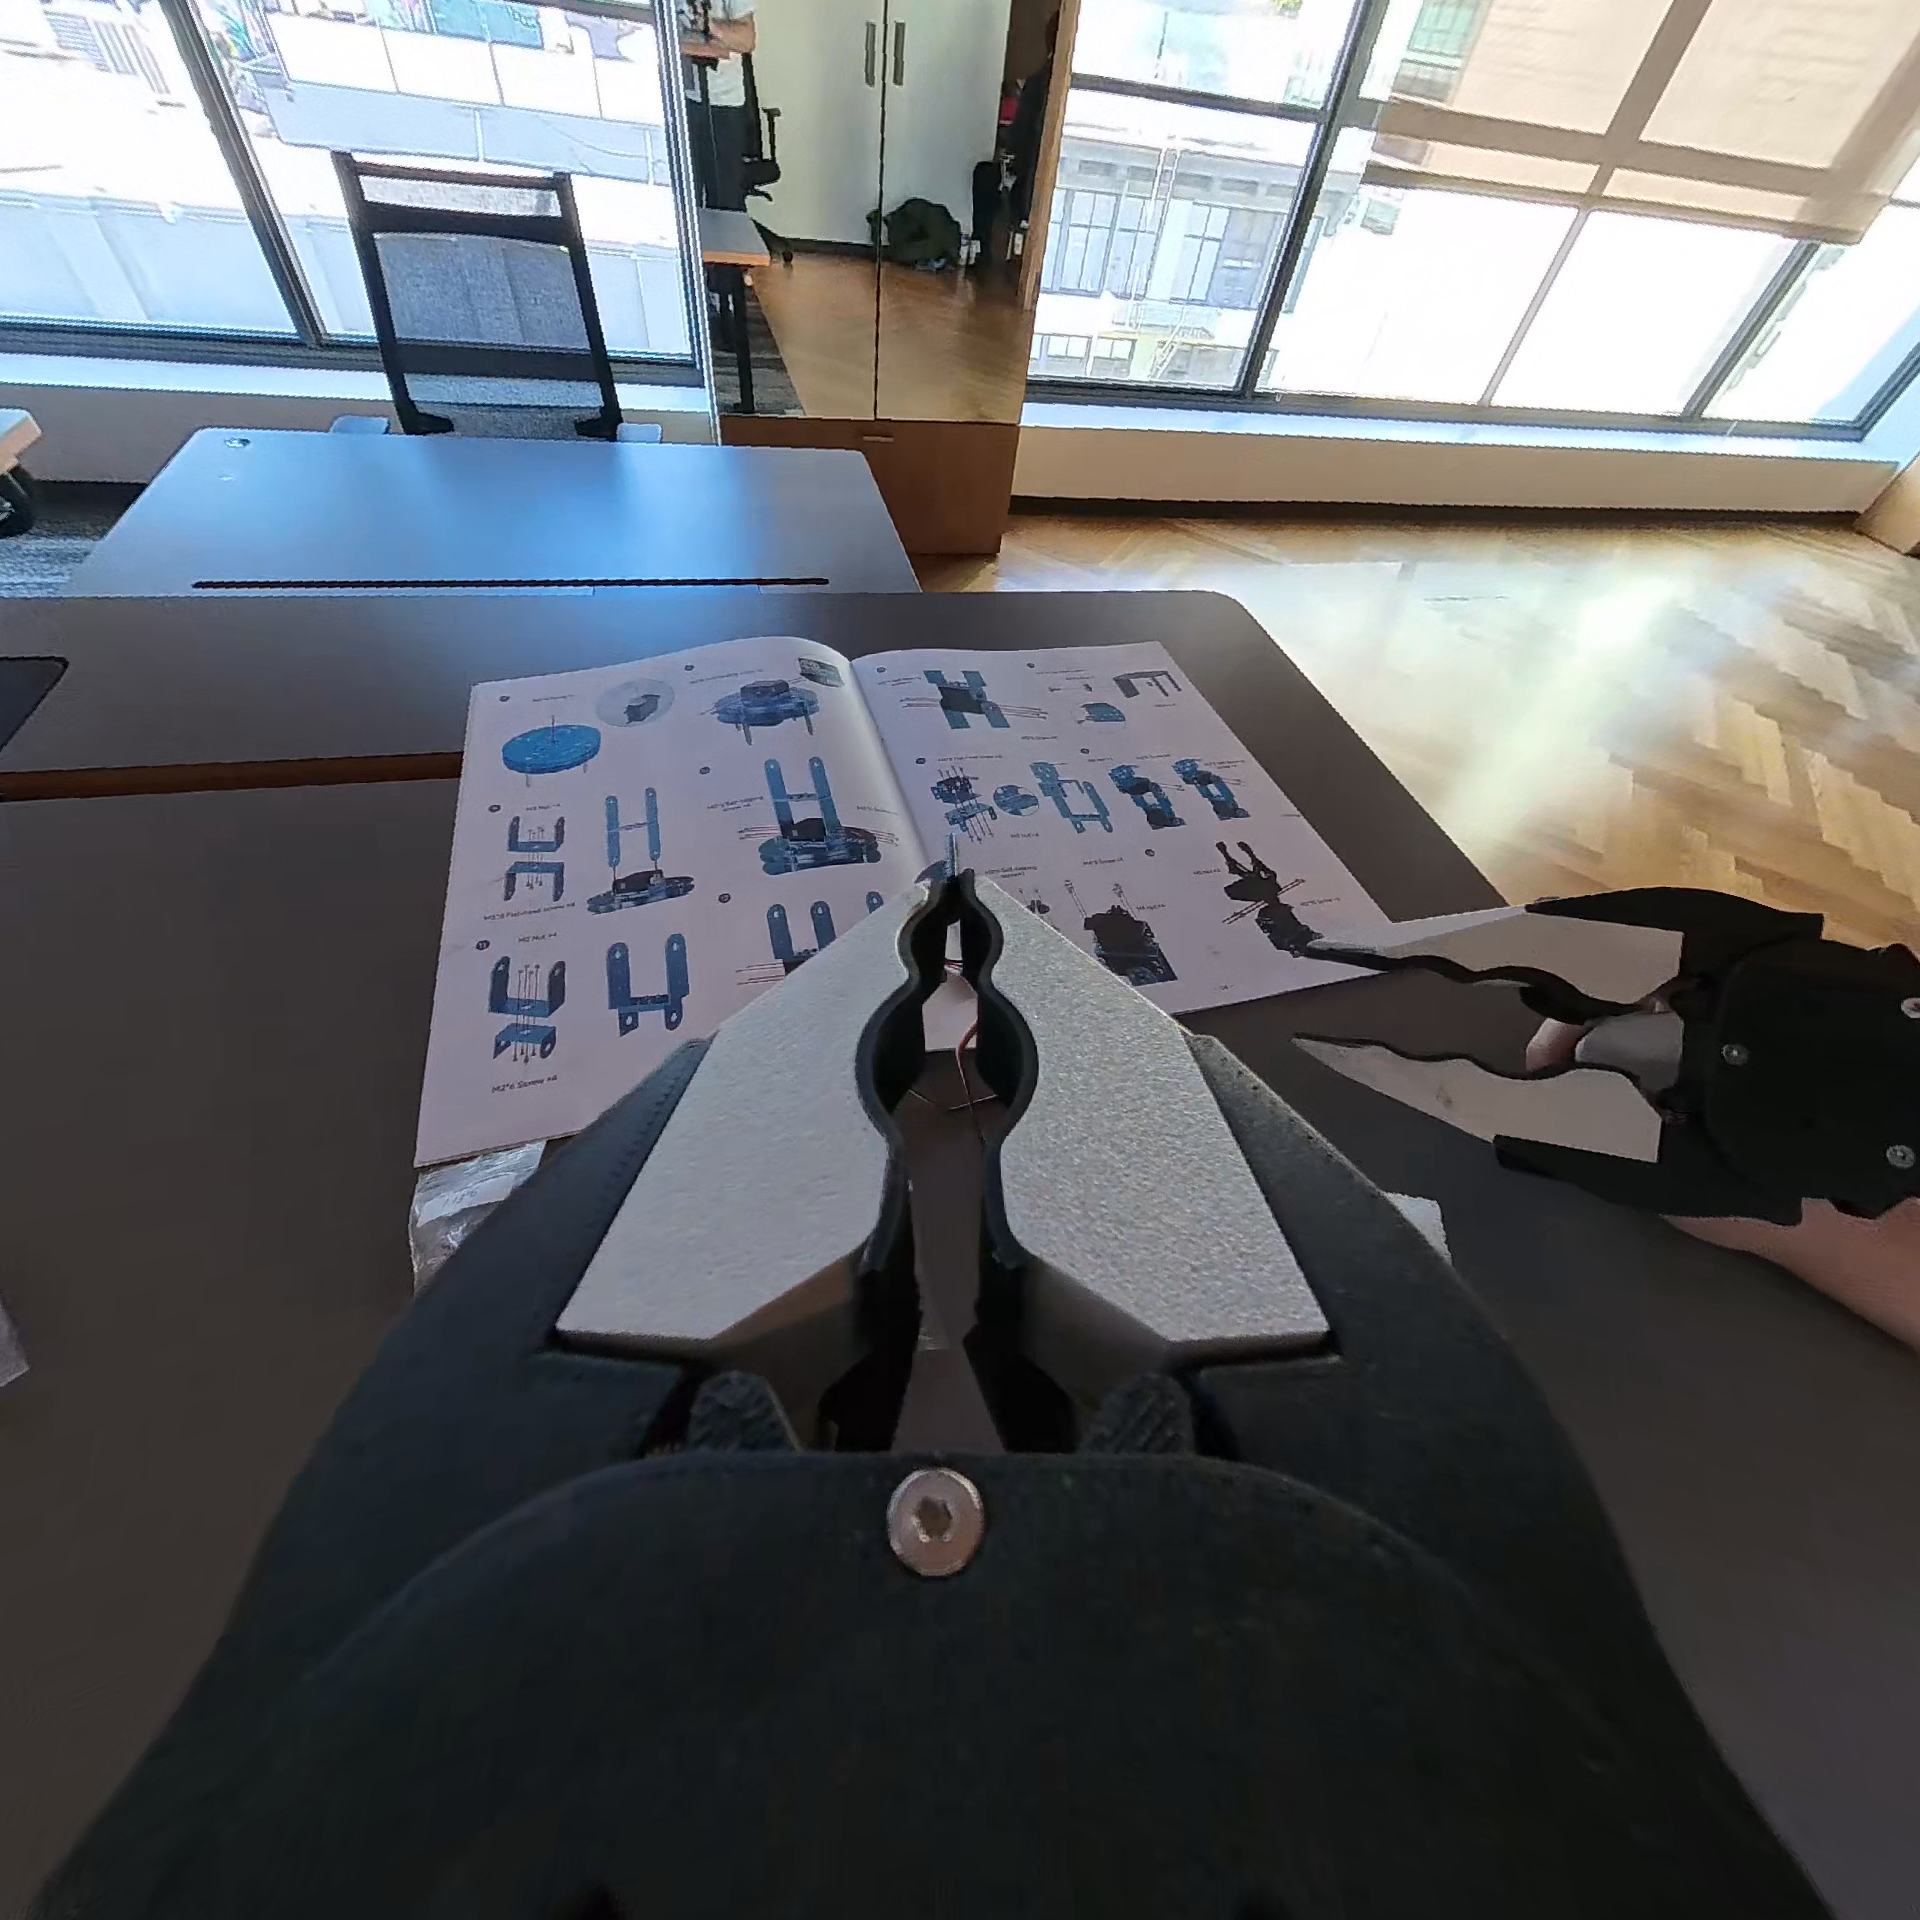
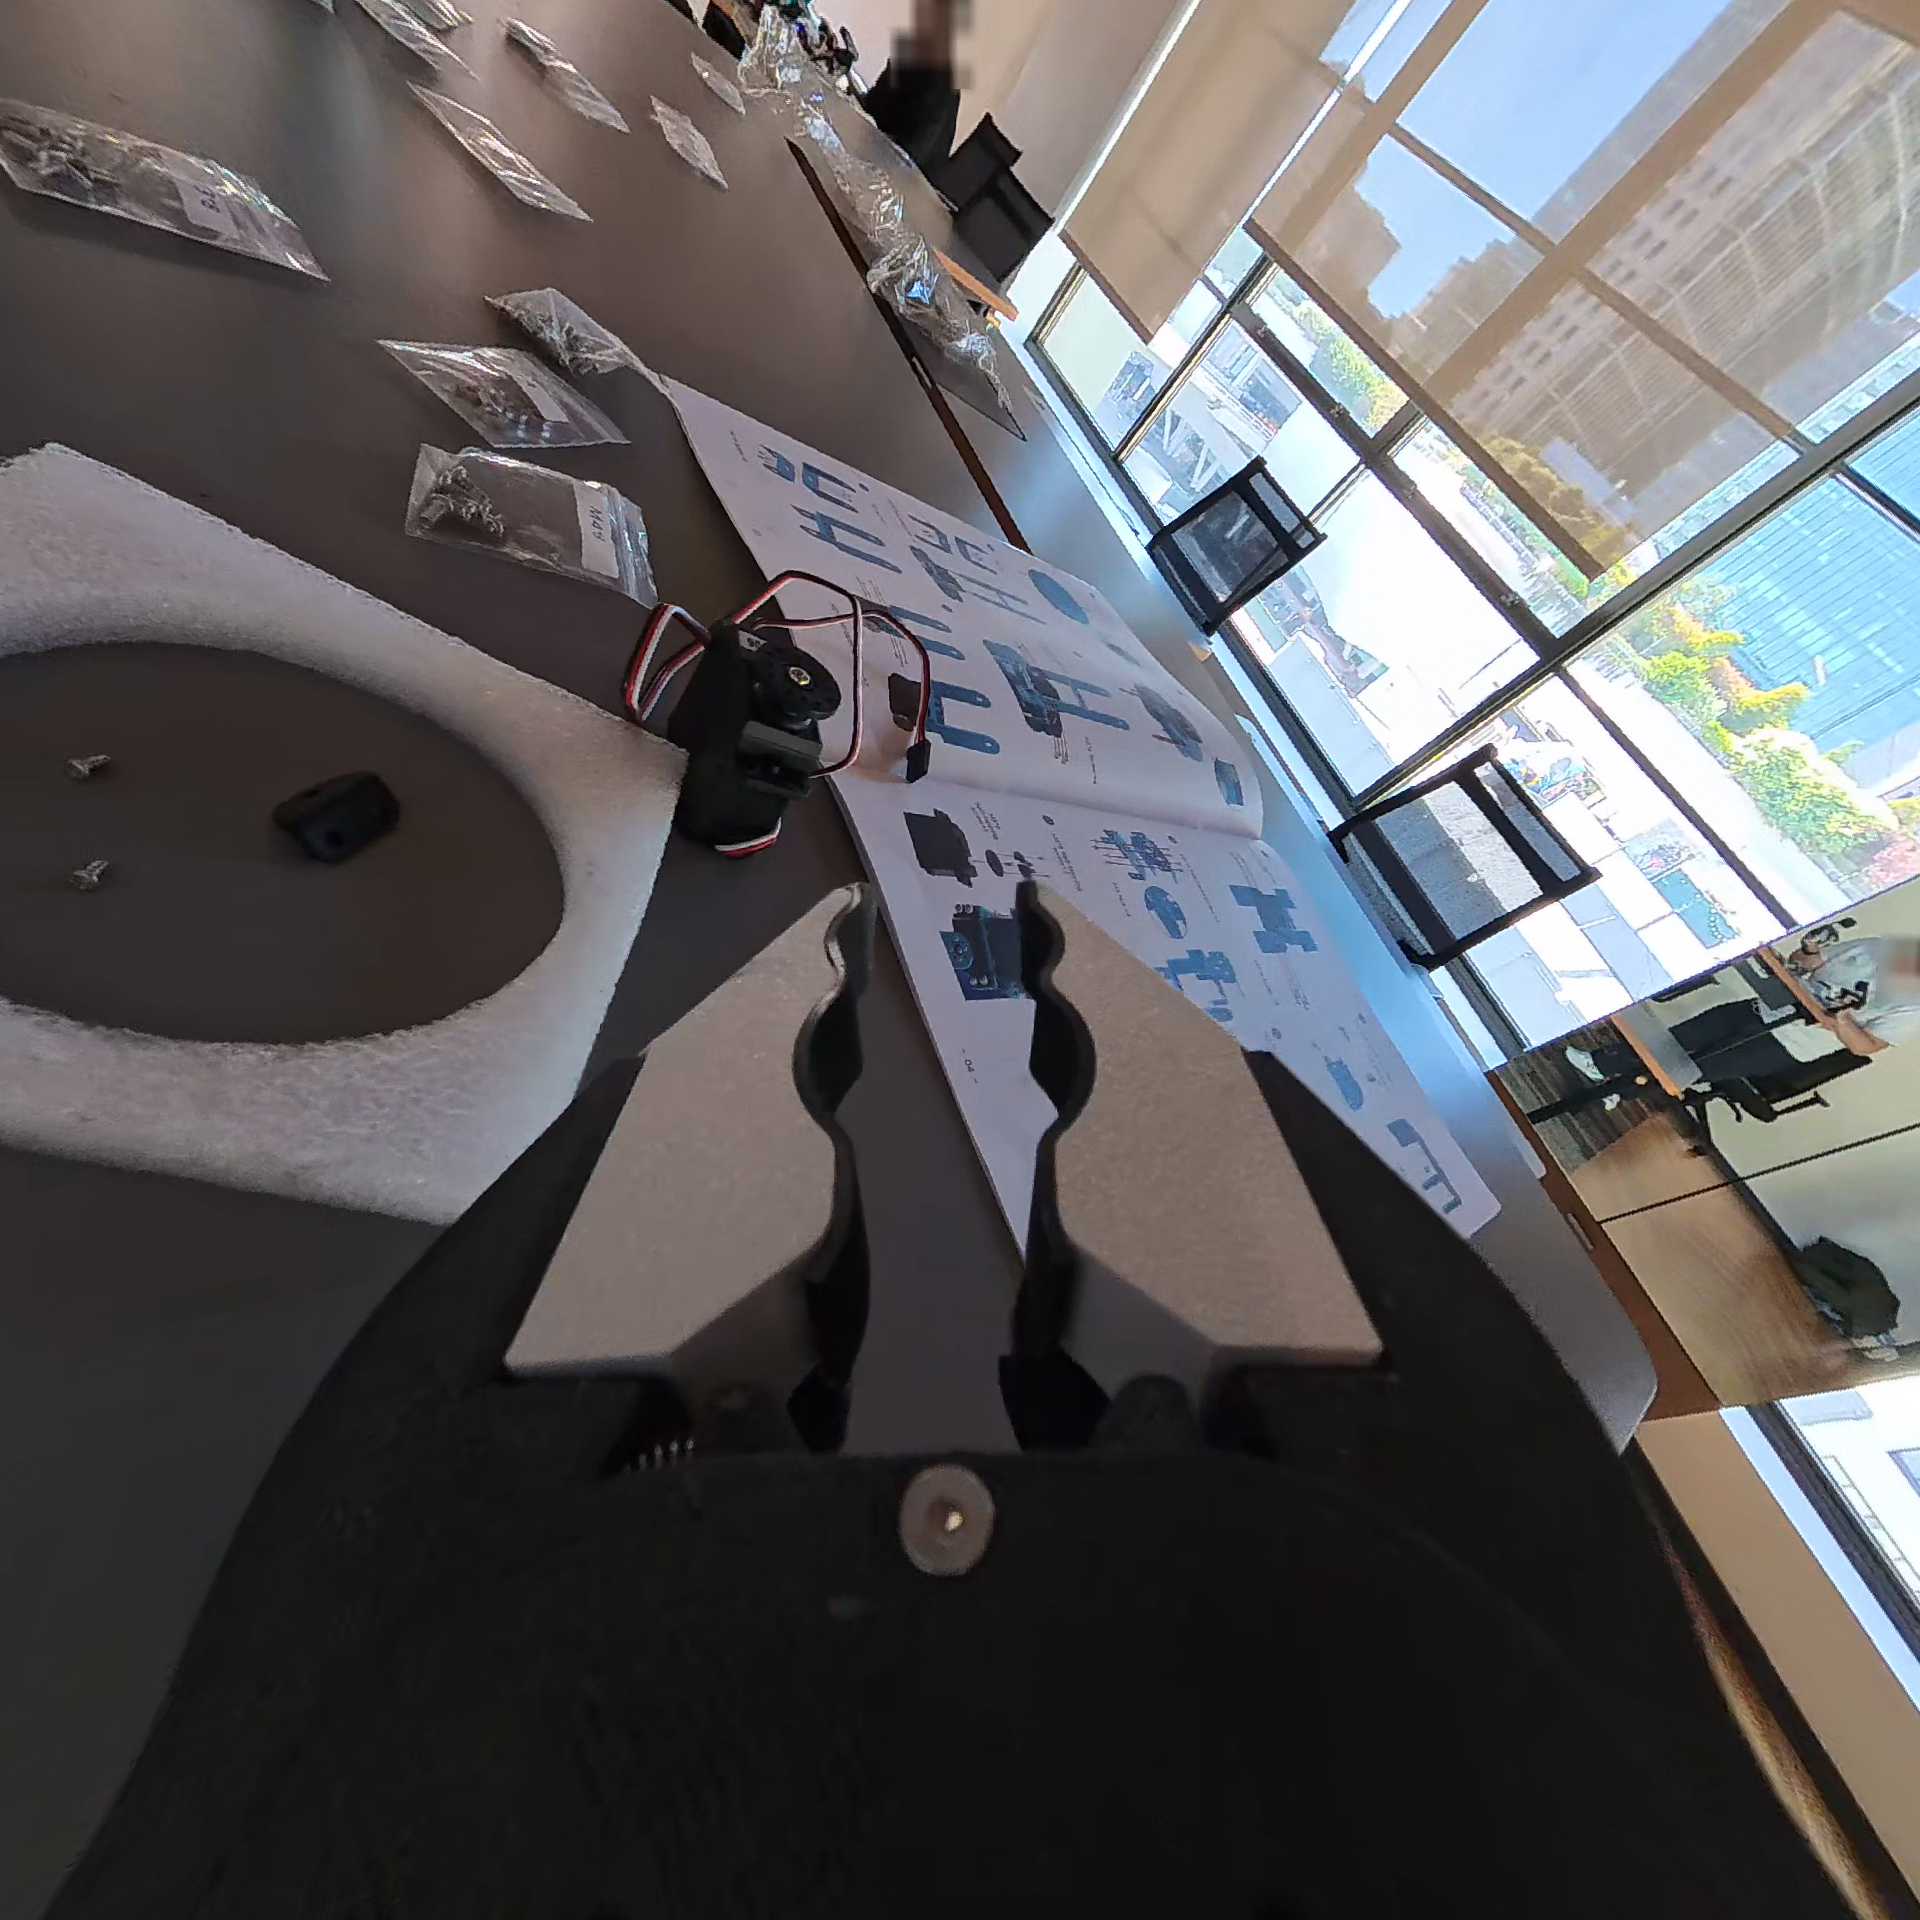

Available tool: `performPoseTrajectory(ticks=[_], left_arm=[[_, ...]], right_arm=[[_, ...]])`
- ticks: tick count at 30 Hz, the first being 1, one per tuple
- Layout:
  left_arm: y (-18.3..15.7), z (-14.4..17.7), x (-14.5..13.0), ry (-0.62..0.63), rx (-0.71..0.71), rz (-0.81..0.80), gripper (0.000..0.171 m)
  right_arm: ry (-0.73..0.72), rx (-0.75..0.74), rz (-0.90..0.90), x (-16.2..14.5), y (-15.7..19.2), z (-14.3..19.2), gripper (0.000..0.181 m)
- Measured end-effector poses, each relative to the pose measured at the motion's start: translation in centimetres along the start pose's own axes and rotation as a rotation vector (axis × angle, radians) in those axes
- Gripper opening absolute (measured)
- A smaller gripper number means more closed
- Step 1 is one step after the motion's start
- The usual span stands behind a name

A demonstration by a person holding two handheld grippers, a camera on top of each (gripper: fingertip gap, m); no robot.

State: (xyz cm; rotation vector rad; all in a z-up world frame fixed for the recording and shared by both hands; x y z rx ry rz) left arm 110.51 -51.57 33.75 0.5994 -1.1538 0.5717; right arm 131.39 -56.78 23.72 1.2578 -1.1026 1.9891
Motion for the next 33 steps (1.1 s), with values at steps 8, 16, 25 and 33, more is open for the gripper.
performPoseTrajectory(ticks=[8, 16, 25, 33], left_arm=[[0.2, 0.6, 0.0, 0.000, 0.016, 0.002, 0.000], [0.3, 1.3, -0.3, -0.008, 0.032, 0.016, 0.000], [2.1, 5.1, -2.0, 0.000, 0.125, 0.053, 0.000], [4.0, 10.7, -4.4, 0.038, 0.239, 0.099, 0.000]], right_arm=[[0.005, -0.004, -0.007, -0.1, -0.2, 0.0, 0.024], [-0.048, 0.080, 0.012, 0.4, 0.6, 0.4, 0.015], [-0.038, 0.059, 0.019, 0.3, 0.4, 0.3, 0.011], [-0.024, 0.049, 0.047, 0.2, 0.6, 0.2, 0.010]])
Point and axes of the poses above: each gripper's, where its closed fingertips meet, z back along the fingers, x out of its top, y = z × x across the jaws, the point moved 7 cm from there along z, back along the fingers, and after that the axes turned 15 degrees about -z, right-handed, at the moved point
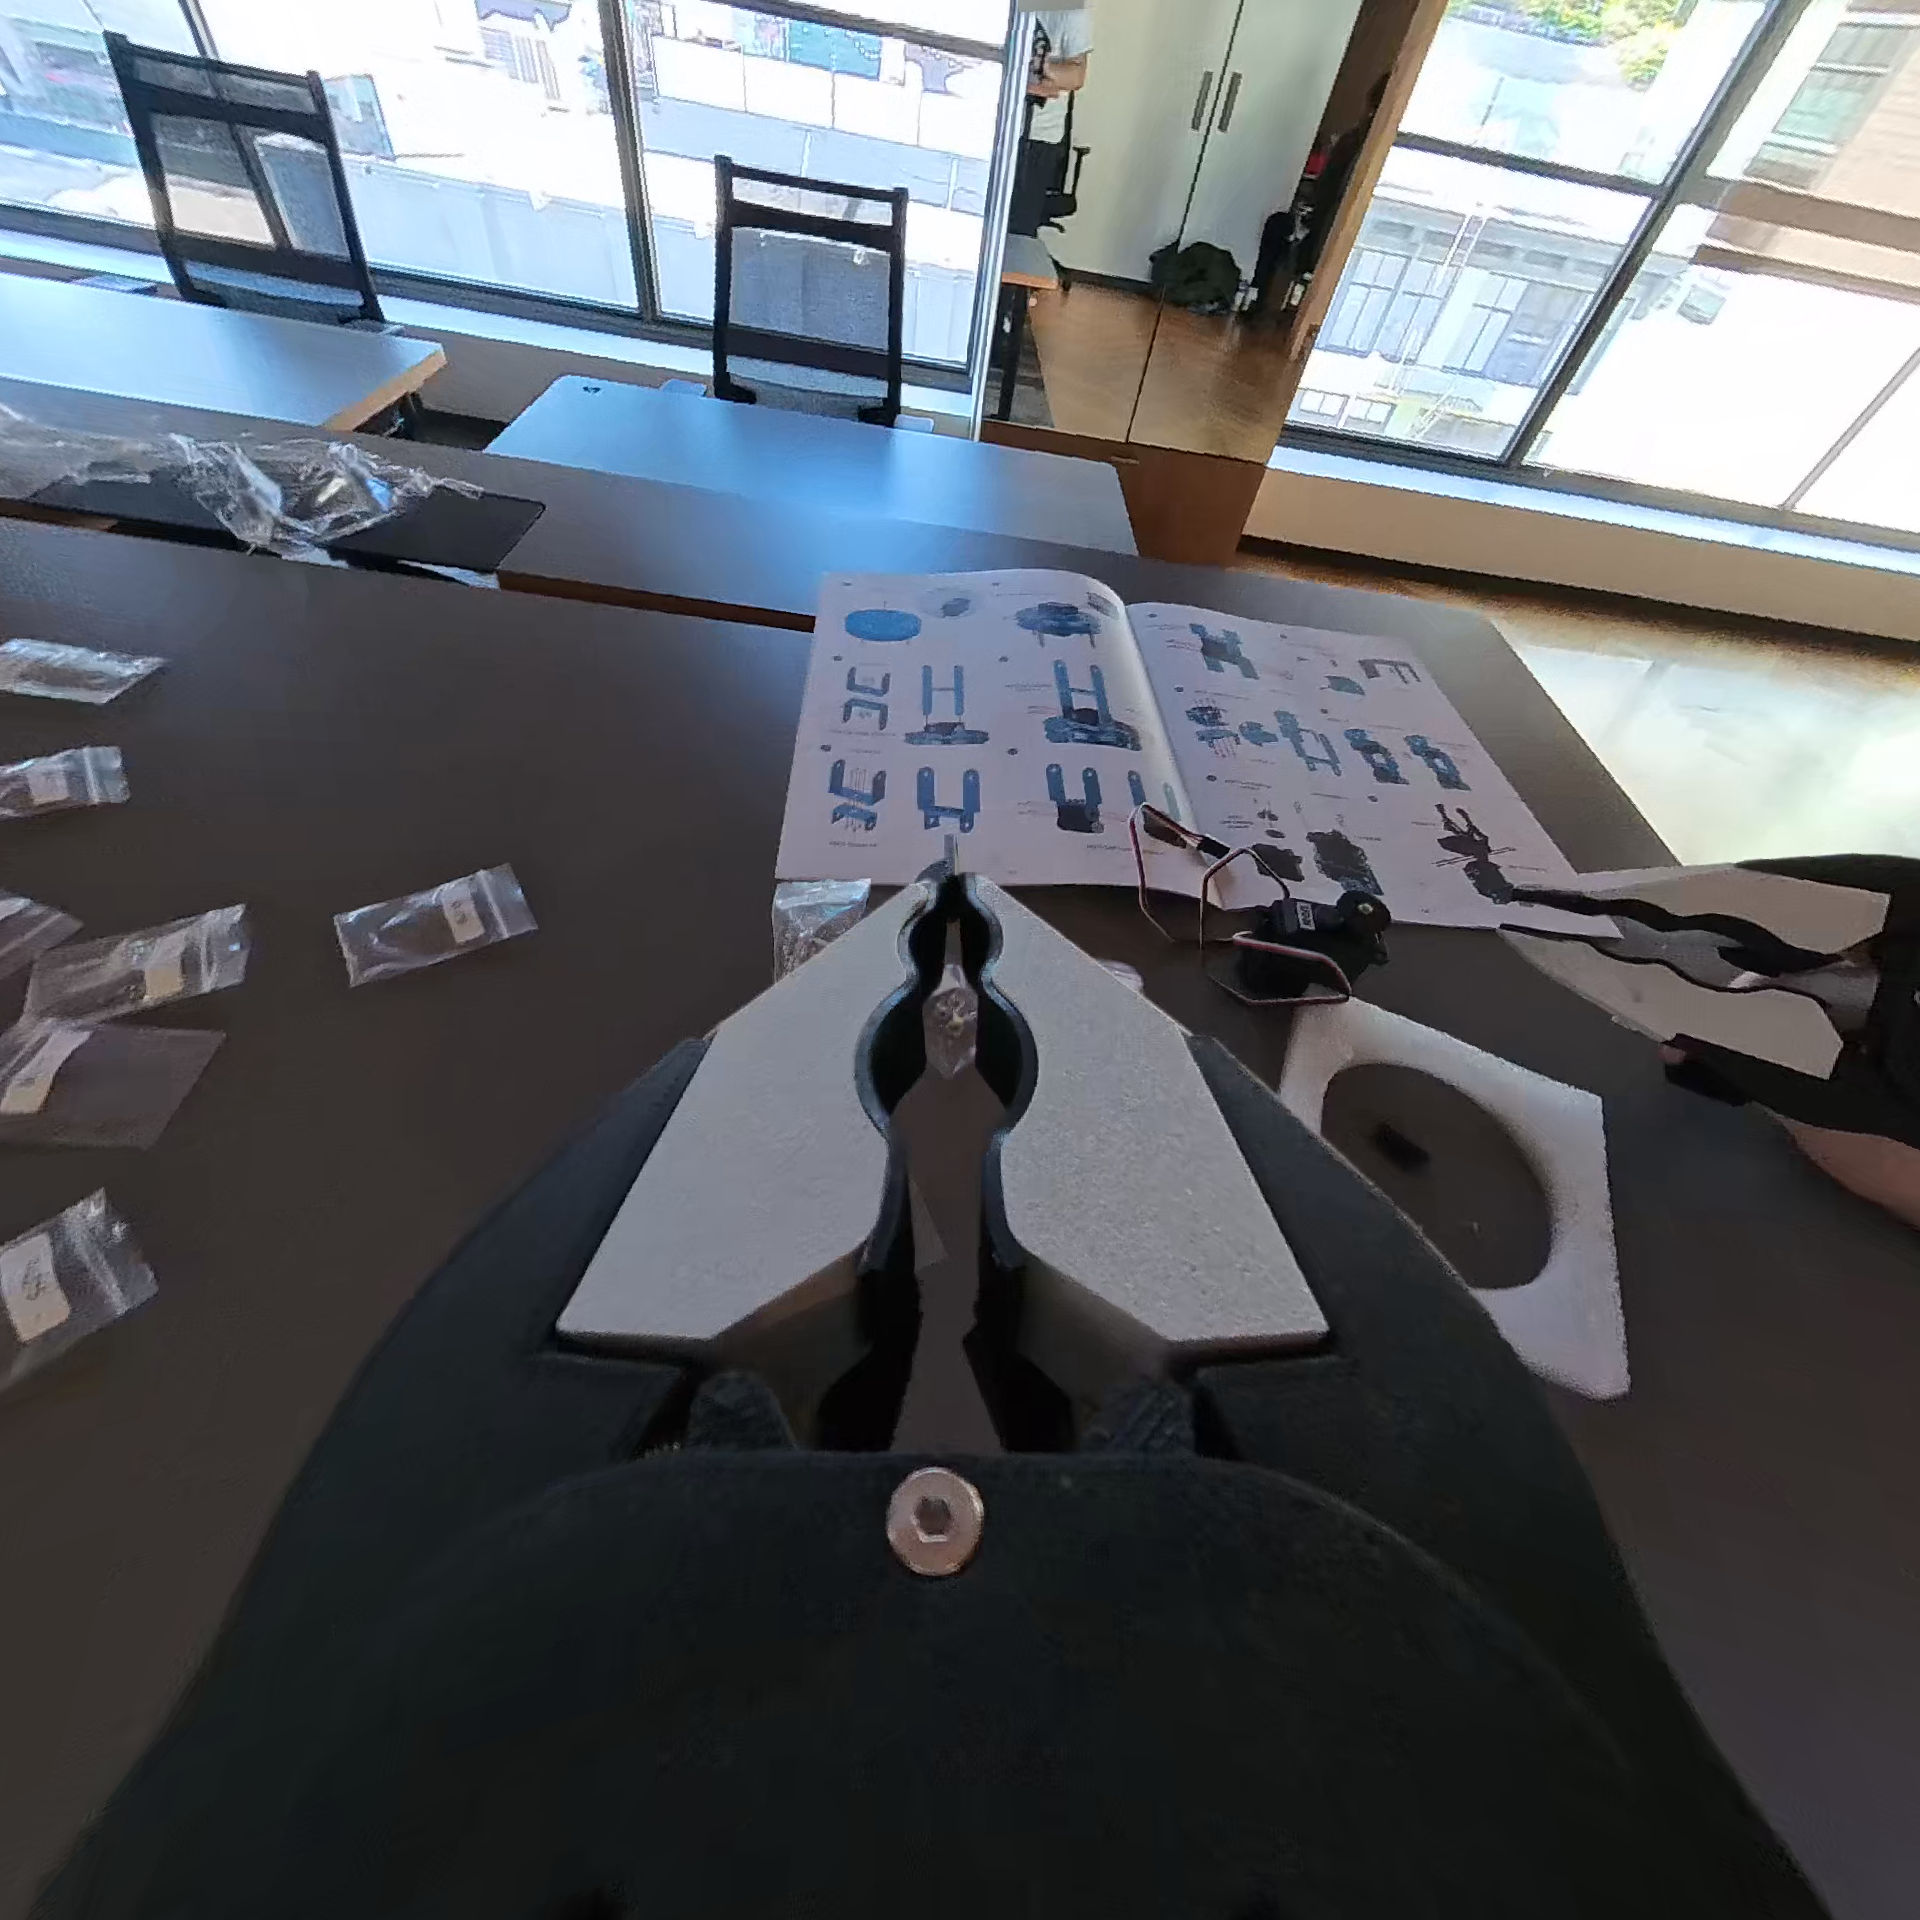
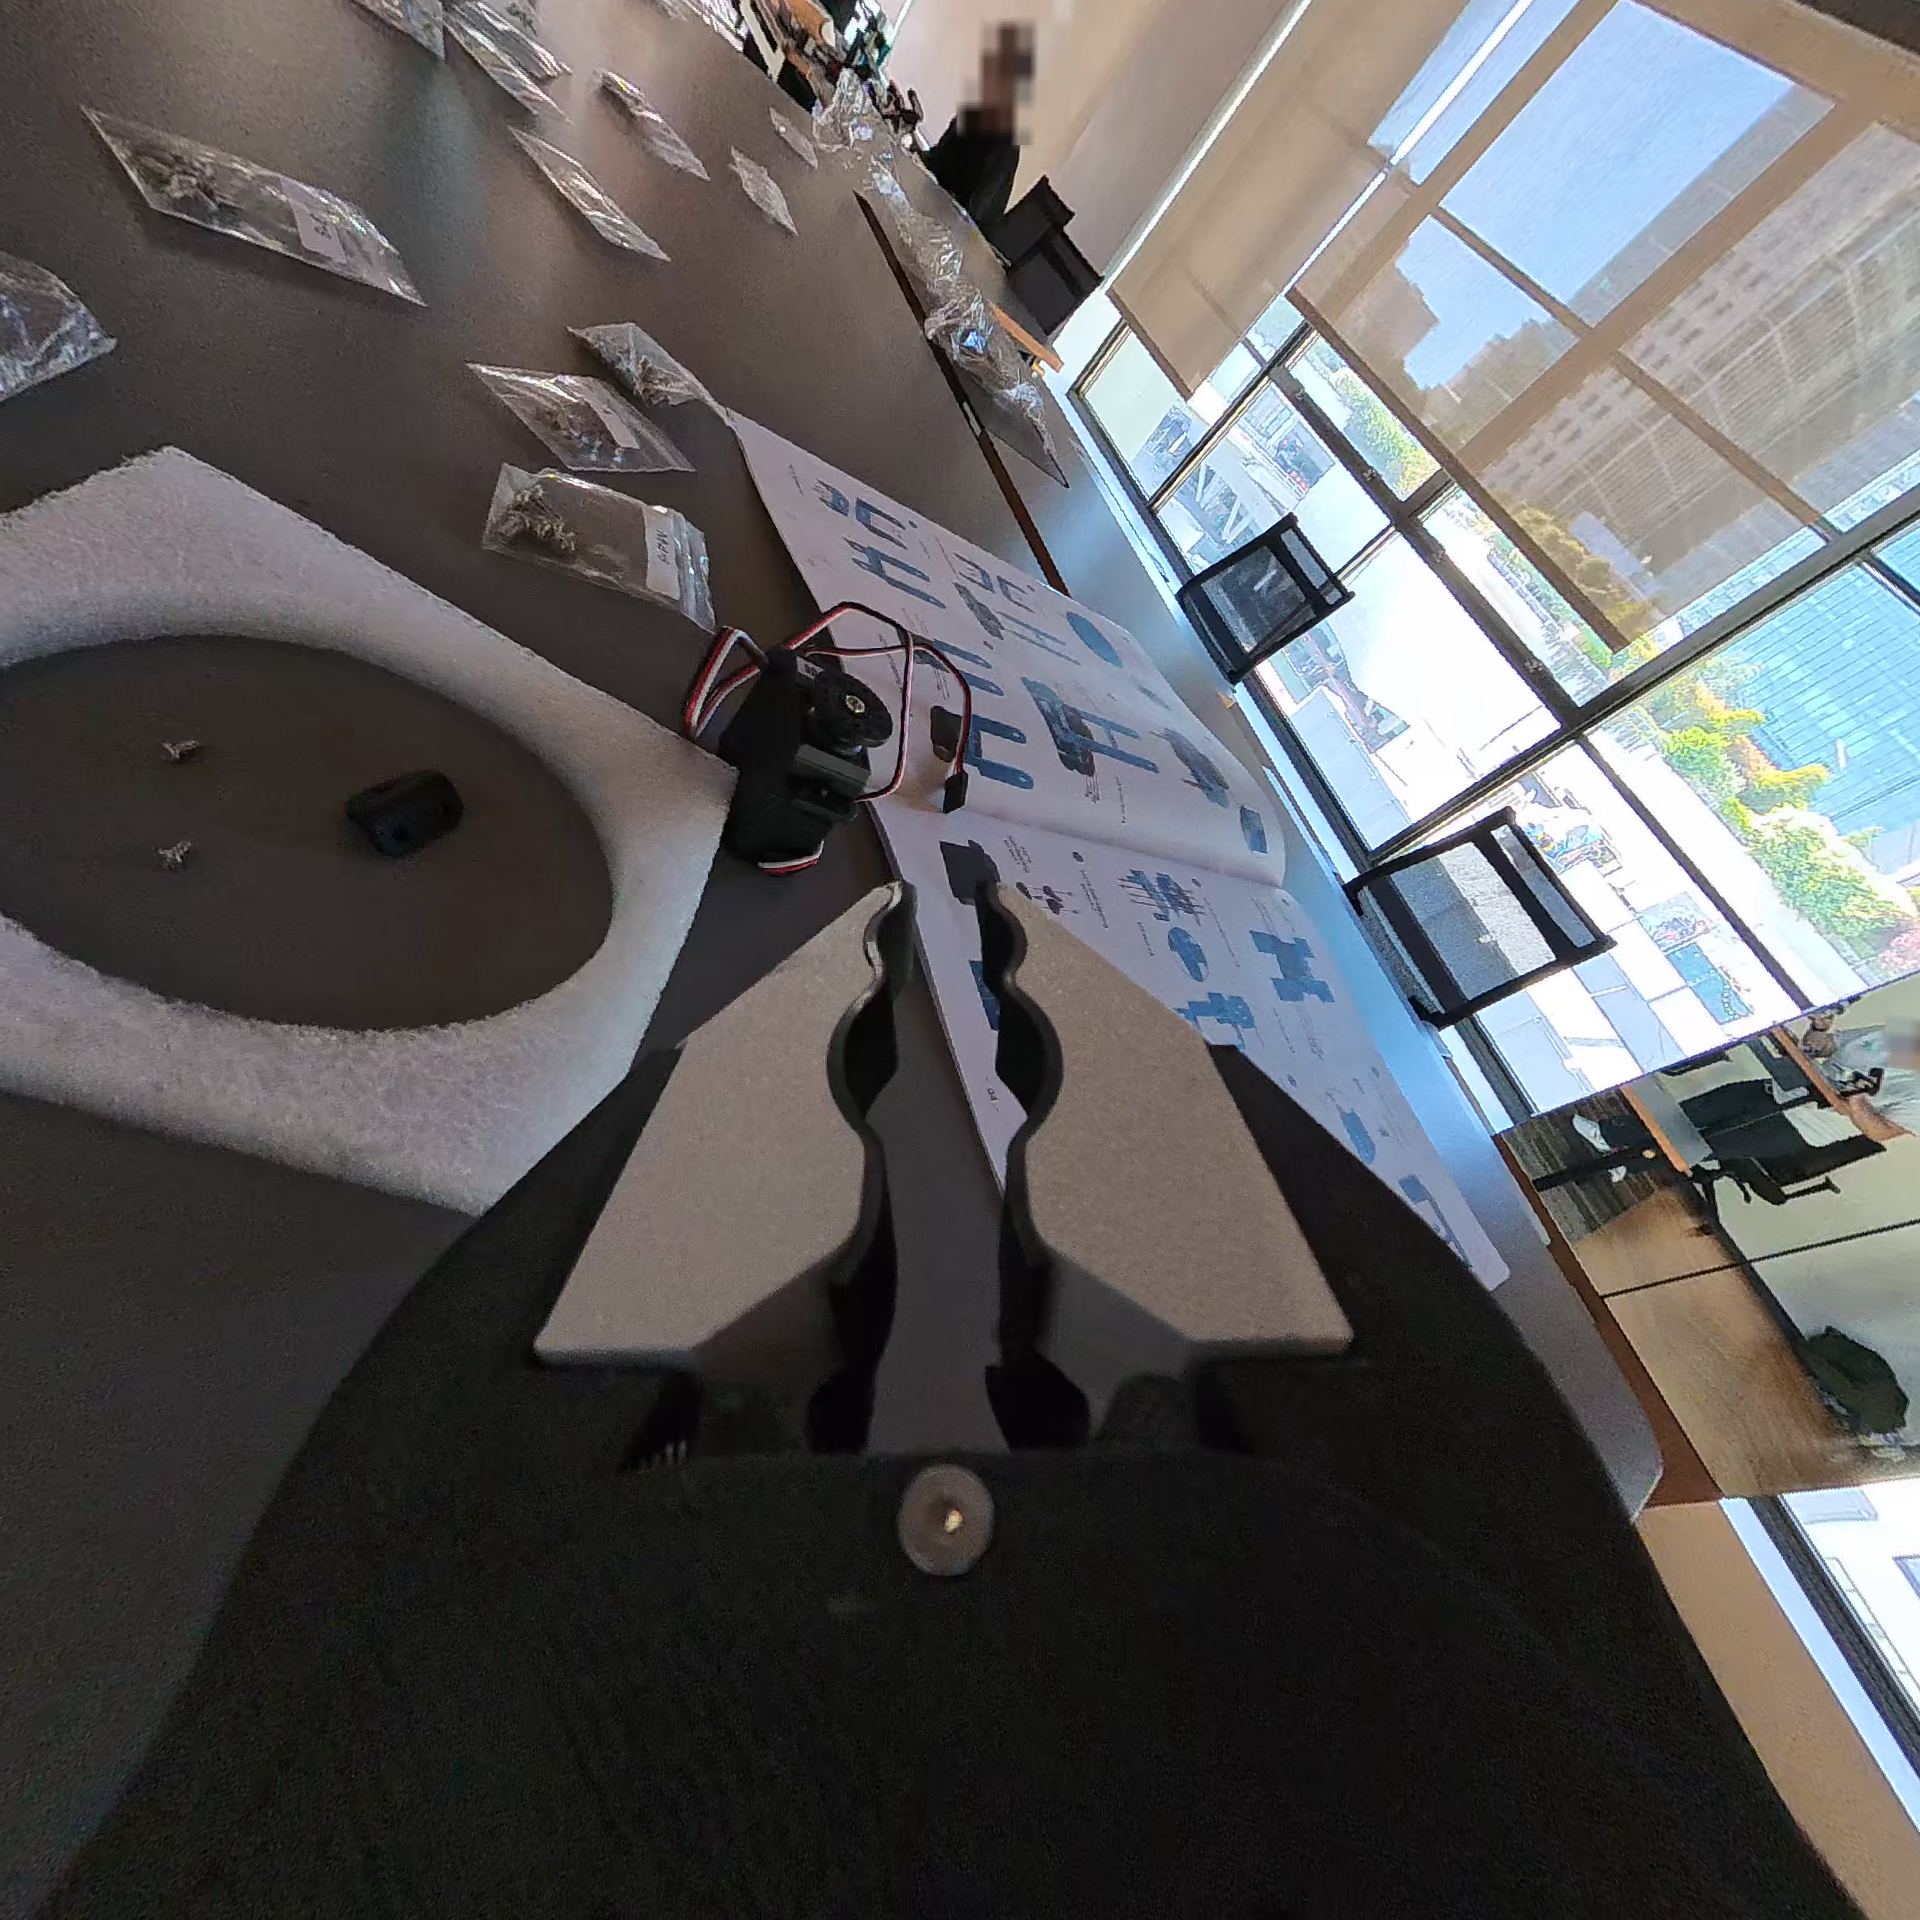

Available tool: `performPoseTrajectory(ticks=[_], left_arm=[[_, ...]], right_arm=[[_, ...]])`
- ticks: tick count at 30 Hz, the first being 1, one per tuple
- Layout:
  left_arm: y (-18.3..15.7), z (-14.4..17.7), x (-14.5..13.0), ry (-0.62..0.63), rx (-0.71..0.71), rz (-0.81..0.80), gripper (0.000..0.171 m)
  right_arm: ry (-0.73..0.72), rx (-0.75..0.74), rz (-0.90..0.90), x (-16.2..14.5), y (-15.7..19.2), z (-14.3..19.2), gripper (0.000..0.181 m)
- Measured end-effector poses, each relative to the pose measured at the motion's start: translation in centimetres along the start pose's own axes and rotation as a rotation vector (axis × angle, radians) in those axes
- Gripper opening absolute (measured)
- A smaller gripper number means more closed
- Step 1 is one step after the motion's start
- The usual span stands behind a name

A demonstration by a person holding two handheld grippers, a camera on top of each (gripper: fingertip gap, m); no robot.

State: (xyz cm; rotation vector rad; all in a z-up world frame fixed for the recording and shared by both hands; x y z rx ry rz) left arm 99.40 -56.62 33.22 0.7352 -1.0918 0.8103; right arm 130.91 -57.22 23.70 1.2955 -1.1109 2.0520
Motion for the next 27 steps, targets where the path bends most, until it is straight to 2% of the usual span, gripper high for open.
performPoseTrajectory(ticks=[5, 11, 14, 17, 22, 27], left_arm=[[-1.5, 0.2, -0.7, -0.007, -0.088, 0.060, 0.000], [-8.3, -4.4, 0.1, -0.036, -0.304, 0.070, 0.000], [-11.5, -6.9, 0.2, -0.025, -0.327, -0.017, 0.000], [-13.6, -7.9, 0.2, -0.014, -0.340, -0.099, 0.000], [-15.2, -7.3, 0.3, -0.050, -0.406, -0.135, 0.000], [-16.3, -6.8, 0.0, -0.118, -0.497, -0.138, 0.000]], right_arm=[[0.009, -0.010, 0.008, -0.1, 0.0, -0.1, 0.011], [0.009, -0.043, -0.020, -0.2, -0.7, -0.2, 0.012], [-0.001, -0.077, -0.068, -0.2, -1.5, 0.0, 0.015], [-0.045, -0.102, -0.096, 0.3, -1.6, 1.0, 0.019], [-0.024, -0.075, -0.265, 2.1, 1.6, 3.9, 0.037], [0.041, -0.110, -0.249, 5.8, 4.5, 5.0, 0.045]])
Point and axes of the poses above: each gripper's, where its closed fingertips meet, z back along the fingers, x out of its top, y = z × x across the jaws, the point moved 7 cm from there along z, back along the fingers, and after that the axes turned 15 degrees about -z, right-handed, at the moved point
